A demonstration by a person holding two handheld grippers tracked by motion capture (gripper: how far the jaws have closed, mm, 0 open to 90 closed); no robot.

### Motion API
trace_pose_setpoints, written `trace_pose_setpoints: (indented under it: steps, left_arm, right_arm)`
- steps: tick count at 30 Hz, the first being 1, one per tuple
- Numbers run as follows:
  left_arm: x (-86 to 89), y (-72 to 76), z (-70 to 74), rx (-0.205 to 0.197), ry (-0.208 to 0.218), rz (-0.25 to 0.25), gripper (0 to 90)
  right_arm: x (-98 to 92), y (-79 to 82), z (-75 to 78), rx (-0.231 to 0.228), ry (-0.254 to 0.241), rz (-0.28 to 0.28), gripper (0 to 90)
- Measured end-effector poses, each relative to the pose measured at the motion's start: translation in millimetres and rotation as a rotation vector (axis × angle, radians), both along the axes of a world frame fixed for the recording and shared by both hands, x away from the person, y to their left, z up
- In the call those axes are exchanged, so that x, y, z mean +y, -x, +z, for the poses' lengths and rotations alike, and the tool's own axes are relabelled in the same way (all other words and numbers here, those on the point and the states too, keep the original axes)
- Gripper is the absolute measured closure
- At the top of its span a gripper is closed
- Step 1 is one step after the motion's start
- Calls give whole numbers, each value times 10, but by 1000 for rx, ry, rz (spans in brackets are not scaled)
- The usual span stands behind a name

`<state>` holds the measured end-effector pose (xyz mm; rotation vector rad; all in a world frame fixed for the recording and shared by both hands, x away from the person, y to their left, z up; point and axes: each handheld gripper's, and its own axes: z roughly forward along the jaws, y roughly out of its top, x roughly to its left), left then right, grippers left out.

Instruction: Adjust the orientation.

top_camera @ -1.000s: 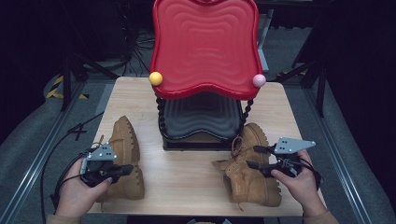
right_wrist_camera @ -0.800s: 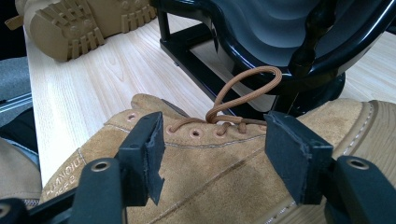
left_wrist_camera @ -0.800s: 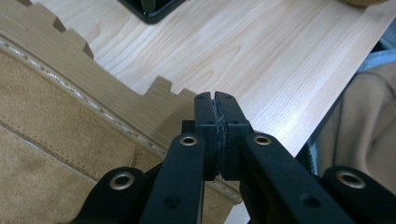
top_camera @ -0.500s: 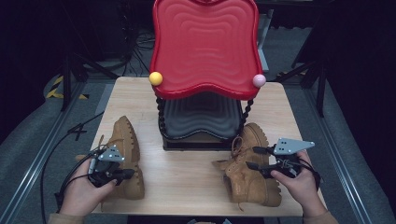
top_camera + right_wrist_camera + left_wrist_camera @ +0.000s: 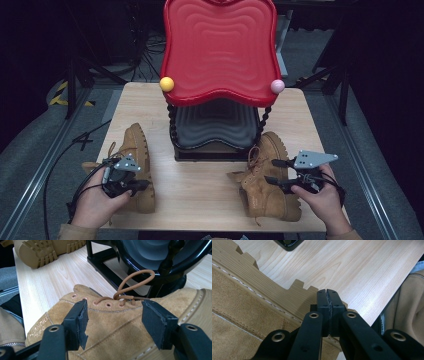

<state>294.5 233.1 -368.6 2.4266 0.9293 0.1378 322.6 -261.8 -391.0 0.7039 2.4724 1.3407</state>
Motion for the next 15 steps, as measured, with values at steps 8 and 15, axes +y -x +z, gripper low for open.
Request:
trace_pose_setpoints:
  steps: [8,15]
  left_arm:
    - [-183,-73,5,4,-16,-28,900]
    - [-379,-157,-39,12,-19,-55,900]
  right_arm:
    - [-37,62,-18,5,8,-4,385]
    - [-110,111,-38,13,15,-19,386]
